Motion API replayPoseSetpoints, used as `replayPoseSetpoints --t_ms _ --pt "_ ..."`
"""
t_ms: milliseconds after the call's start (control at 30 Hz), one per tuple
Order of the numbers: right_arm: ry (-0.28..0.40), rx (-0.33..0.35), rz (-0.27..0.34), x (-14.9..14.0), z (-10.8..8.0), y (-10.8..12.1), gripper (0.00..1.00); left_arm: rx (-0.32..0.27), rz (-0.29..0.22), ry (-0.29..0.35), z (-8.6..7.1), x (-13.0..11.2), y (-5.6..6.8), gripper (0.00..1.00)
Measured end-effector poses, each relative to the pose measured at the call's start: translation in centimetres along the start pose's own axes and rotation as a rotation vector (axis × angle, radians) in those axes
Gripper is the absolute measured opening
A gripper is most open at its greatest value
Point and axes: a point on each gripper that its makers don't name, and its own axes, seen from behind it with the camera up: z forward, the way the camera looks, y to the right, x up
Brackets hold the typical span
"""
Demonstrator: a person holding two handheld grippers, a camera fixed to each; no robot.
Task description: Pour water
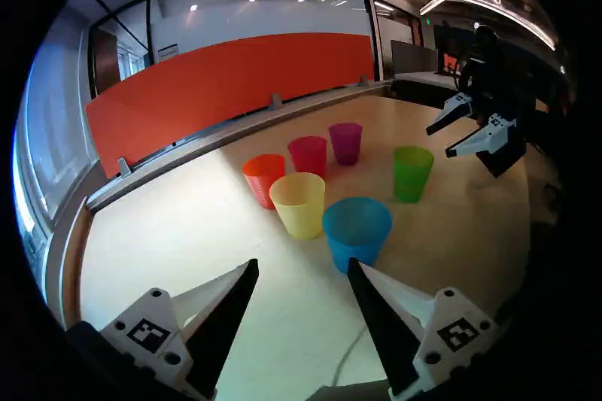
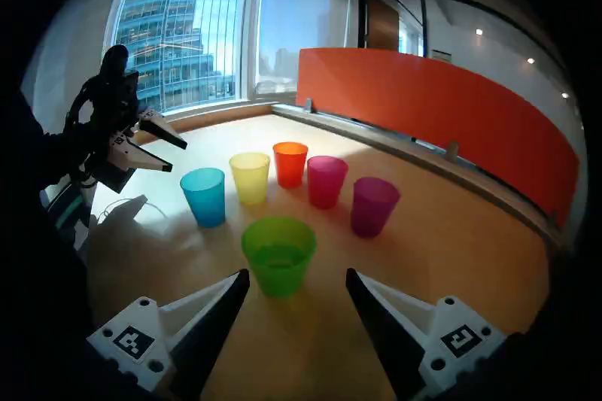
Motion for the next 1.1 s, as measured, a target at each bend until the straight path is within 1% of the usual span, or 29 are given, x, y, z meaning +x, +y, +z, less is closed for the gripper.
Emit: replayPoseSetpoints --t_ms 167,367,467,800,967,1100 --pt "0.048 -0.044 0.04 1.2 -0.9 0.8 1.0 0.047 -0.018 0.031 -0.1 0.9 -0.7 0.87" --pt "0.11 -0.129 0.076 2.8 -2.1 2.7 0.99 0.109 -0.034 0.077 -0.6 2.2 -1.7 0.88" --pt "0.142 -0.176 0.092 3.6 -2.7 3.6 0.99 0.146 -0.051 0.106 -0.7 2.8 -2.5 0.87" --pt "0.2 -0.367 0.107 4.2 -3.8 7.1 0.99 0.277 -0.107 0.194 -1.8 3.9 -5.0 0.87" --pt "0.243 -0.447 0.118 5.0 -4.4 8.2 0.99 0.324 -0.138 0.231 -2.3 4.2 -5.8 0.87" --pt "0.282 -0.497 0.129 5.7 -5.1 8.9 0.99 0.362 -0.169 0.27 -2.6 4.7 -6.3 0.87"
